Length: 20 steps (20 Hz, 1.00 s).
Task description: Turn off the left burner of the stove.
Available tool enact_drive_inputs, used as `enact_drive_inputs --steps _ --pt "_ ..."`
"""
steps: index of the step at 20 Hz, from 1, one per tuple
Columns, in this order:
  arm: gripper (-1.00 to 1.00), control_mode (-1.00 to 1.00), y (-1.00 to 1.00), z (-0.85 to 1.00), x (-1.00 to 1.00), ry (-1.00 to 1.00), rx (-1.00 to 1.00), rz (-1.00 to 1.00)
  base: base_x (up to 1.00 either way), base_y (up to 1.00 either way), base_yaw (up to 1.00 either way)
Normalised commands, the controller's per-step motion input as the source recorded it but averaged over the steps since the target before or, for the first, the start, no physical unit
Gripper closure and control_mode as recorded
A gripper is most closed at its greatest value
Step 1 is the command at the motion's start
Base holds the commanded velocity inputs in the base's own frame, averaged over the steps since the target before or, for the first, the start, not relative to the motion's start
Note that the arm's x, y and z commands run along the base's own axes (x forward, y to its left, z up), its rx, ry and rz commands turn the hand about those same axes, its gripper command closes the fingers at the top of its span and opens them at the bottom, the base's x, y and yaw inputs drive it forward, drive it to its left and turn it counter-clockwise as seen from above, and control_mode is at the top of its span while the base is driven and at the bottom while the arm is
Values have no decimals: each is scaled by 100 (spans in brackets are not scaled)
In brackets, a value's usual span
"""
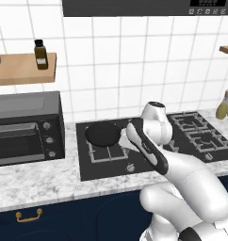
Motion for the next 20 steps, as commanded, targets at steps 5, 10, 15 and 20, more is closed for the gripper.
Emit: enact_drive_inputs --steps 5,10,15,20 --pt "-100 -100 6 -36 45 4 -10 -21 0 0 0" --pt "-100 -100 0 -40 29 7 -5 -14 0 0 0" --pt "-100 -100 0 -43 16 6 -1 -7 0 0 0" --pt "-100 -100 0 -27 3 0 0 0 0 0 0"
